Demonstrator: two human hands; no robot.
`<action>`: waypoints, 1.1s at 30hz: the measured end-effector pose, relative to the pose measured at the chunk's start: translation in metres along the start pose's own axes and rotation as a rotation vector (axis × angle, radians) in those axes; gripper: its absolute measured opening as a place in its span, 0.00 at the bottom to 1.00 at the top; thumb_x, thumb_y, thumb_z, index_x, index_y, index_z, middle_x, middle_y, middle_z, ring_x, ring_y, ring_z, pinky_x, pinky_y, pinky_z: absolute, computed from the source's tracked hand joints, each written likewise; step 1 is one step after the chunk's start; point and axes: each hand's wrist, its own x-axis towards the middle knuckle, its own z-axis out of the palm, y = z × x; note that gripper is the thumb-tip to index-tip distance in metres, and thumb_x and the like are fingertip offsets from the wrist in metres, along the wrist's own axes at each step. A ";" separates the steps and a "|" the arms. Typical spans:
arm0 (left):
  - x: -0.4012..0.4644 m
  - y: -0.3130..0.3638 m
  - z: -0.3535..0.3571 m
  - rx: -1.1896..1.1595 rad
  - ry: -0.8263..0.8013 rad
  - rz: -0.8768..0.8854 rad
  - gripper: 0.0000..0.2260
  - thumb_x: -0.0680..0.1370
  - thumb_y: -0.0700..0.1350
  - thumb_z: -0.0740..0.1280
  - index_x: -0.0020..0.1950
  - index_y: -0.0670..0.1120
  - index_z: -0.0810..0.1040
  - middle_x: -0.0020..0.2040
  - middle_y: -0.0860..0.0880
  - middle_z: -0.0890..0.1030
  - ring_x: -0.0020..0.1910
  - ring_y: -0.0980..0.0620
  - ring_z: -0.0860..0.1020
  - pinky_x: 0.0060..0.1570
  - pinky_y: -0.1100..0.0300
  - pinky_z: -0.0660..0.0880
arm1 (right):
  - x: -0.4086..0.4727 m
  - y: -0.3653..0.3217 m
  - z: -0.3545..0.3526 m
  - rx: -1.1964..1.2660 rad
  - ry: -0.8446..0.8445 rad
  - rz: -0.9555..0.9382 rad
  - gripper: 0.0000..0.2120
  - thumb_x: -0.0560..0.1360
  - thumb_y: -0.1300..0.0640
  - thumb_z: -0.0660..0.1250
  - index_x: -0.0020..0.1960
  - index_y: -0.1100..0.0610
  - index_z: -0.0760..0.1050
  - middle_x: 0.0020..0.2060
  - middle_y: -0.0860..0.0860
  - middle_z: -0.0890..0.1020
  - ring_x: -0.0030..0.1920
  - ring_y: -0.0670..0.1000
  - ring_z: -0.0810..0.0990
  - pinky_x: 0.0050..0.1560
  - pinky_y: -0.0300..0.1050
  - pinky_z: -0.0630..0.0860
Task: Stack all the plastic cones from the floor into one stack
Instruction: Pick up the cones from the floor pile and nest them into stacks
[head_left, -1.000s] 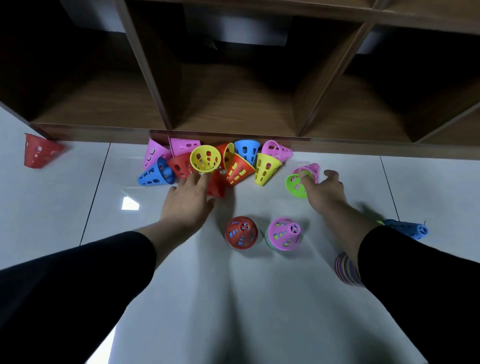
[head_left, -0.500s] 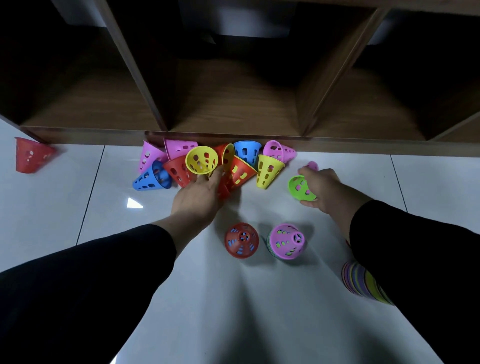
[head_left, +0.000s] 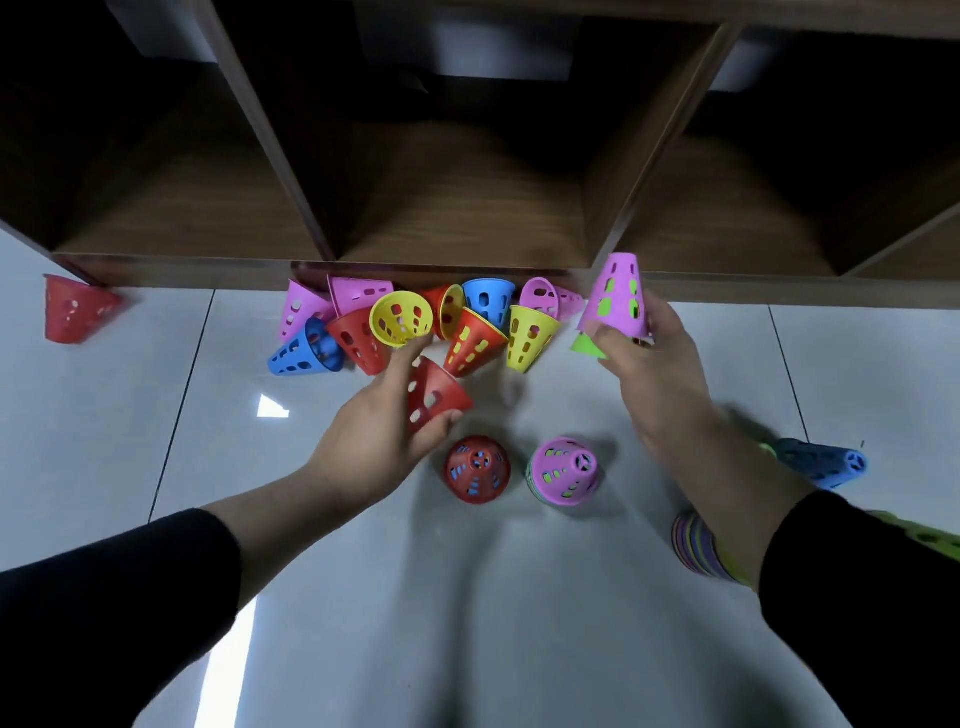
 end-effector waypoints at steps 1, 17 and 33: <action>-0.007 0.005 -0.003 -0.018 -0.032 -0.004 0.31 0.75 0.62 0.68 0.72 0.65 0.55 0.58 0.56 0.76 0.54 0.54 0.80 0.48 0.59 0.79 | -0.012 -0.002 -0.003 -0.049 -0.020 -0.050 0.24 0.72 0.53 0.76 0.67 0.47 0.75 0.54 0.45 0.83 0.55 0.46 0.82 0.55 0.43 0.80; -0.022 0.037 -0.036 0.441 -0.349 0.245 0.32 0.74 0.58 0.71 0.76 0.60 0.63 0.61 0.52 0.73 0.53 0.51 0.78 0.47 0.60 0.80 | -0.102 0.074 -0.011 -0.245 -0.123 -0.276 0.38 0.68 0.56 0.78 0.74 0.49 0.67 0.63 0.41 0.71 0.63 0.35 0.72 0.58 0.26 0.69; -0.017 0.028 0.037 0.396 -0.343 0.137 0.28 0.77 0.60 0.66 0.73 0.52 0.63 0.65 0.45 0.74 0.60 0.43 0.74 0.58 0.48 0.75 | -0.109 0.087 -0.017 -0.568 -0.153 -0.197 0.32 0.69 0.47 0.77 0.70 0.51 0.71 0.63 0.50 0.76 0.64 0.51 0.74 0.62 0.45 0.71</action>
